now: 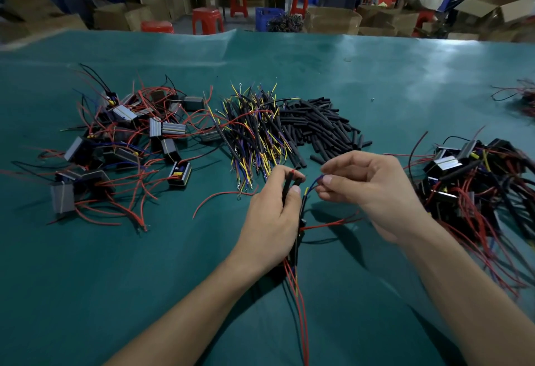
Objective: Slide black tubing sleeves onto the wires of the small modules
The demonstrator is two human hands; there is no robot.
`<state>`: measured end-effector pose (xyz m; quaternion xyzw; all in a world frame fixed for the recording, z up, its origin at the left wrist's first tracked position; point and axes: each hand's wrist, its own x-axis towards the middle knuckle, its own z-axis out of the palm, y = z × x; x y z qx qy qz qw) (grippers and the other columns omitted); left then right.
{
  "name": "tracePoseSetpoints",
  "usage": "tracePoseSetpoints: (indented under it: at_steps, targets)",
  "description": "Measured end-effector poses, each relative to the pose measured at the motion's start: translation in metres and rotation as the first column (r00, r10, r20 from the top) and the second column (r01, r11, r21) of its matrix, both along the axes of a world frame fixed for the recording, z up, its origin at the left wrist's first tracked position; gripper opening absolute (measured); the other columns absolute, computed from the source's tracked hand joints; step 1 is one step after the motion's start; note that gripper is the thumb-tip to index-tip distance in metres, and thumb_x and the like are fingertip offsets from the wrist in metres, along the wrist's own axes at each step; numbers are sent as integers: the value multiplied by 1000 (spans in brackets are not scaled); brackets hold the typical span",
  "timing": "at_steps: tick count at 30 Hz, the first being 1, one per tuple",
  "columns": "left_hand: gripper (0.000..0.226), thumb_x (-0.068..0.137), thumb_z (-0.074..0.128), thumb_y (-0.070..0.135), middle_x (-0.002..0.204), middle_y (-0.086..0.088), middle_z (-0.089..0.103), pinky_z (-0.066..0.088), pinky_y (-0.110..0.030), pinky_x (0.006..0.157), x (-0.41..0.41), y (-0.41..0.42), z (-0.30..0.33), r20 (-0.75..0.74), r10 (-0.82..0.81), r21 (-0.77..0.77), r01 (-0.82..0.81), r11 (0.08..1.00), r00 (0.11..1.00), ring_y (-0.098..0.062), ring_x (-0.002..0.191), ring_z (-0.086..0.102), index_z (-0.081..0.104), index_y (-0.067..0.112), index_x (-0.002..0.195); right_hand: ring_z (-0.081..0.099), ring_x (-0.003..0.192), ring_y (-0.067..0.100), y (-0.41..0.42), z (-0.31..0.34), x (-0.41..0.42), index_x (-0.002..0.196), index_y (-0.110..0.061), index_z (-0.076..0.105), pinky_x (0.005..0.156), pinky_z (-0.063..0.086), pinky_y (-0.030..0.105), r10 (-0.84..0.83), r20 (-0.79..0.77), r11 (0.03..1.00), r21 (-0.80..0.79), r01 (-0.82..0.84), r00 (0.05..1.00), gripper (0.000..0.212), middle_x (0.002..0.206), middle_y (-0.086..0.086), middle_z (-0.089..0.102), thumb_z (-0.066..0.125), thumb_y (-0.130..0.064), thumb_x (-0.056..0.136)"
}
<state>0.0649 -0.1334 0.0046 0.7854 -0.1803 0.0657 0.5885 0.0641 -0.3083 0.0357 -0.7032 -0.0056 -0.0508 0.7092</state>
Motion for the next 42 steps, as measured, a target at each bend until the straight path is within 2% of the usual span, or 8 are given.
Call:
tracePoseSetpoints:
  at_steps: [3, 9, 13, 20, 26, 30, 39, 42]
  targets:
    - [13, 104, 45, 11, 60, 20, 49, 58, -32, 61, 0, 1, 0, 13, 2, -10, -2, 1000, 1000, -3, 53, 48, 54, 18, 109, 76, 71, 25, 3, -5, 1, 93, -11, 72, 74, 64, 37, -87, 45, 982, -166, 93, 995, 17, 77, 13, 76, 75, 4, 87]
    - [14, 105, 44, 13, 59, 14, 43, 59, -43, 61, 0, 0, 1, -5, -11, -26, 11, 1000, 1000, -9, 51, 48, 53, 23, 107, 75, 65, 12, 7, -6, -1, 82, -22, 71, 69, 64, 32, -111, 233, 853, -477, 213, 966, 18, 71, -6, 76, 79, -6, 85]
    - [15, 105, 44, 13, 63, 12, 45, 51, -25, 53, 0, 1, 0, -5, 10, -18, -10, 1000, 1000, -19, 55, 58, 53, 25, 107, 77, 71, 17, 4, 1, -2, 84, -18, 73, 71, 62, 26, -45, 154, 915, -390, 103, 987, 18, 76, 1, 77, 82, -1, 82]
    - [13, 103, 48, 13, 72, 10, 55, 55, -50, 68, 0, 0, -1, -10, -20, 5, 20, 1000, 1000, -20, 67, 56, 55, 23, 103, 75, 70, 14, 13, -1, -3, 90, -25, 78, 73, 61, 28, -14, 164, 895, -438, 86, 986, 24, 77, -4, 77, 79, -3, 84]
    - [12, 102, 50, 14, 71, 18, 56, 44, -33, 64, 1, 1, -3, 13, -21, 42, 20, 999, 1000, -5, 65, 50, 58, 23, 102, 75, 68, 19, 13, -2, -3, 87, -17, 80, 70, 60, 27, -21, 145, 925, -373, 74, 989, 13, 74, 2, 77, 79, -4, 85]
    - [12, 103, 49, 13, 71, 13, 56, 50, -42, 69, 0, -1, -2, 14, -17, 43, 16, 999, 1000, -12, 68, 54, 59, 21, 104, 74, 63, 18, 13, -5, -2, 82, -17, 79, 67, 61, 28, -47, 146, 921, -376, 99, 988, 15, 71, 2, 76, 79, -3, 85]
    - [14, 104, 48, 14, 66, 22, 52, 41, -24, 67, 0, 0, -1, 19, 24, 52, -25, 998, 1000, -3, 63, 48, 58, 18, 112, 69, 63, 21, 2, 0, 1, 110, -1, 69, 60, 58, 26, -42, -63, 997, 67, 46, 997, 25, 72, 14, 68, 74, 4, 86]
    - [15, 104, 48, 12, 69, 23, 54, 37, -13, 67, 0, 0, 0, 28, 33, 65, -35, 997, 999, 2, 67, 50, 58, 17, 113, 68, 62, 20, 7, -2, -1, 99, 2, 71, 59, 58, 25, -22, -130, 994, 100, 35, 991, 13, 73, 16, 67, 73, 4, 86]
